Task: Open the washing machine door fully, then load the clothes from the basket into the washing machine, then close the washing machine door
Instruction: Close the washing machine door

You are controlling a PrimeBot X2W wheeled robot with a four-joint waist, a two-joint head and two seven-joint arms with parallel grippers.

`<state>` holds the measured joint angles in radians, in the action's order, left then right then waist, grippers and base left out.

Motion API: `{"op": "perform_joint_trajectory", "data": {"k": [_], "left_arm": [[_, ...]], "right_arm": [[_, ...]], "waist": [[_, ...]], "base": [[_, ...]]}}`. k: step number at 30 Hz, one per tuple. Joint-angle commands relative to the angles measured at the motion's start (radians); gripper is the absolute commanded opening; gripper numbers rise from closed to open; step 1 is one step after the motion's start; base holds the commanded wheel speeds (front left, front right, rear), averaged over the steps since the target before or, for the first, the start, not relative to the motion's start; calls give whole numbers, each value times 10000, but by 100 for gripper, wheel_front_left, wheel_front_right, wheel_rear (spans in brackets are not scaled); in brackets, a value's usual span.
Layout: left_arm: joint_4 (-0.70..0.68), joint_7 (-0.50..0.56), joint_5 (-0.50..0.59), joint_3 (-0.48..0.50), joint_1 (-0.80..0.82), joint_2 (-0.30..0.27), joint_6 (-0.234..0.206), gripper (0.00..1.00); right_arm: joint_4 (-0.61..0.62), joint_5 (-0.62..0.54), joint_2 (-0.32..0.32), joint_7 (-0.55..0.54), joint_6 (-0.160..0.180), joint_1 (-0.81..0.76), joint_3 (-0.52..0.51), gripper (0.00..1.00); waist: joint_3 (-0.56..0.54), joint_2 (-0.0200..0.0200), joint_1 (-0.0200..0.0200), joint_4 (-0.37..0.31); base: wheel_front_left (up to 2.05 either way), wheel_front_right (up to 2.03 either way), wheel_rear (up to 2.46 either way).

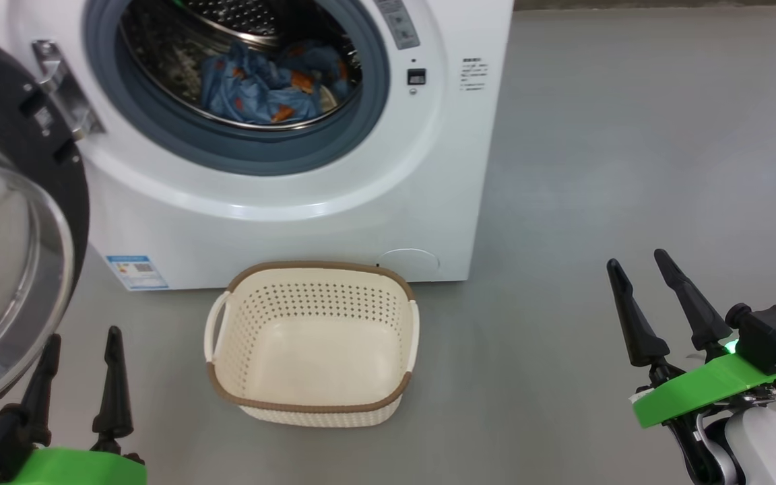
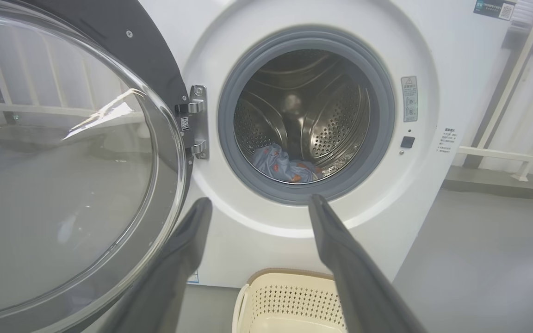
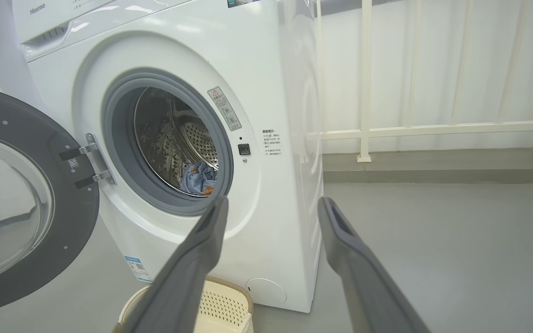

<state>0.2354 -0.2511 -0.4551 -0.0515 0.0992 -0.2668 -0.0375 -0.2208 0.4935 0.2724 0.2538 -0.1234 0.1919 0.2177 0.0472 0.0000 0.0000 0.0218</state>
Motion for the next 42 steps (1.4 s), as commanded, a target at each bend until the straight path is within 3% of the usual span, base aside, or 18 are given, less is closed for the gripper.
{"op": "perform_joint_trajectory", "data": {"k": [1, 13, 30, 42], "left_arm": [[-156, -104, 67, 398, 234, -329, -72, 100], [-142, -103, 247, 382, 161, -277, -531, 100], [-114, -32, 234, 313, 79, -297, -736, 100], [-100, -9, 138, 254, 73, -323, -743, 100]], "right_arm": [[207, 35, 81, 80, -73, -93, 114, 100], [121, 62, 54, 80, -73, -45, 141, 100], [-12, 210, 57, 80, -73, -29, 229, 100], [-58, 227, 32, 80, -73, 19, 271, 100]], "waist": [[14, 0, 0, 246], [-29, 0, 0, 1616], [-180, 0, 0, 3594], [-170, 0, 0, 4497]], "base": [[0, 0, 0], [0, 0, 0], [0, 0, 0], [0, 0, 0]]}}
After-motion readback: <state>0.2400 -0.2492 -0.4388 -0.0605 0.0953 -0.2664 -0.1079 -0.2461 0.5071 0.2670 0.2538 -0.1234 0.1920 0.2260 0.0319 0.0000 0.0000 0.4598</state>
